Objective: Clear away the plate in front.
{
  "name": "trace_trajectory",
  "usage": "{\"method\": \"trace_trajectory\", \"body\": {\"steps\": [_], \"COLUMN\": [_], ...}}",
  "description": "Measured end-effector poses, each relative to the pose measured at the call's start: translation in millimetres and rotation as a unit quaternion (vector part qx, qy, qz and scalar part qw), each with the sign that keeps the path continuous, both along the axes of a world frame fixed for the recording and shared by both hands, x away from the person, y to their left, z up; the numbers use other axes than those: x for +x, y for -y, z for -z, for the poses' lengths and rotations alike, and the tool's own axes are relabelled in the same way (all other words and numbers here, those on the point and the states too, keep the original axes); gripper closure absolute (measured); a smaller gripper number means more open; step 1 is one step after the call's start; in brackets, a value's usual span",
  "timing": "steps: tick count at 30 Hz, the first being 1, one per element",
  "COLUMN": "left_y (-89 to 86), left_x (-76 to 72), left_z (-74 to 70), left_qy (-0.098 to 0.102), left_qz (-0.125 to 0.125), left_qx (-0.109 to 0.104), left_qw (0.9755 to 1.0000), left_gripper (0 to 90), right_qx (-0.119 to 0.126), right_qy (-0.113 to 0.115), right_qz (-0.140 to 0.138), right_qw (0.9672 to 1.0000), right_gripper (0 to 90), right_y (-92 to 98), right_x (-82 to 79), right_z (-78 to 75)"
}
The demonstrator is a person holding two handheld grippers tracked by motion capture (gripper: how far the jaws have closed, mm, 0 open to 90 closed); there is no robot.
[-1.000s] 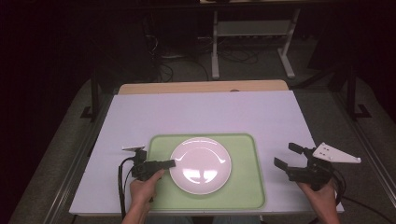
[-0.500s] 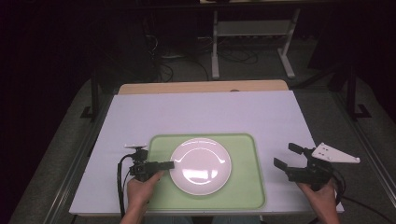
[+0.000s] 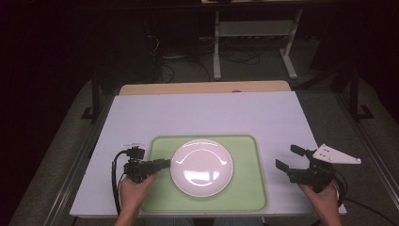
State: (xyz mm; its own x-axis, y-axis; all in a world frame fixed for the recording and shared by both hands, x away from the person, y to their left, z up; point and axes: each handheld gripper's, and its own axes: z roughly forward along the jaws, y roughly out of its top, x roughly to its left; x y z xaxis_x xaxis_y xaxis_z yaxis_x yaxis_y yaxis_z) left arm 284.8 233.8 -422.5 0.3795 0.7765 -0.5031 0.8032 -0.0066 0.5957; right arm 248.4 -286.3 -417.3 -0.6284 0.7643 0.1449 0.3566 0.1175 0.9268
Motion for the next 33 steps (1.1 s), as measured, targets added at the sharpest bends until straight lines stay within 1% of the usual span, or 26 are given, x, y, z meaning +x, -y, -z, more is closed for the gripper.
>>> {"method": "trace_trajectory", "body": {"steps": [4,7,8,10,12,13,16,20,21,24,26,27,30,31,33], "left_y": [-0.5,-0.7,-1.2,-2.4,-4.2,-4.8,-7.6,-15.0,-17.1,-23.7,-28.0,-29.1,-32.6,-33.7,-36.0], "left_x": [-0.3,-0.5,-0.5,-0.8,-0.7,-1.1,-2.4,-5.0,-6.1,-8.9,-11.2,-11.9,-15.6,-16.5,-19.4], "left_z": [-4.3,-6.9,-7.6,-8.7,-9.4,-10.4,-12.7,-15.7,-16.4,-18.7,-20.7,-21.3,-23.8,-24.3,-25.0], "left_qy": [0.019,0.028,0.035,0.040,0.046,0.050,0.064,0.084,0.089,0.108,0.122,0.127,0.151,0.156,0.172], "left_qz": [0.009,0.017,0.022,0.023,0.029,0.034,0.044,0.056,0.056,0.063,0.068,0.070,0.081,0.083,0.087], "left_qx": [0.009,0.020,0.025,0.033,0.036,0.043,0.051,0.064,0.066,0.075,0.085,0.087,0.101,0.103,0.110], "left_qw": [0.9997,0.9993,0.9988,0.9984,0.9979,0.9973,0.9957,0.9928,0.9923,0.9893,0.9865,0.9856,0.9800,0.9789,0.9750], "left_gripper": [57.7,56.6,56.0,54.7,53.2,52.0,48.5,44.1,43.1,40.1,38.2,37.0,35.2,34.9,33.8], "right_qx": [-0.003,-0.002,-0.002,-0.004,-0.006,-0.007,-0.008,-0.008,-0.009,-0.011,-0.011,-0.011,-0.014,-0.014,-0.015], "right_qy": [0.001,-0.001,-0.002,-0.003,-0.003,-0.004,-0.004,-0.006,-0.006,-0.008,-0.008,-0.008,-0.011,-0.010,-0.011], "right_qz": [0.000,0.003,0.003,0.003,0.003,0.004,0.005,0.006,0.006,0.007,0.008,0.008,0.009,0.010,0.011], "right_qw": [1.0000,1.0000,1.0000,1.0000,1.0000,1.0000,0.9999,0.9999,0.9999,0.9999,0.9999,0.9999,0.9998,0.9998,0.9998], "right_gripper": [13.8,13.8,13.8,13.9,13.8,13.8,13.8,13.8,13.8,13.7,13.7,13.7,13.7,13.7,13.7], "right_y": [0.0,0.5,0.5,0.3,0.1,0.0,0.1,0.2,0.0,0.0,0.3,0.5,0.3,0.2,0.5], "right_x": [0.0,0.1,0.2,0.4,0.6,0.6,0.6,-0.4,-0.8,-1.4,-1.6,-1.4,-1.0,-1.0,-1.0], "right_z": [0.3,0.6,0.8,1.2,1.5,1.6,1.7,2.0,2.2,2.3,2.2,2.5,3.0,3.0,3.0]}}
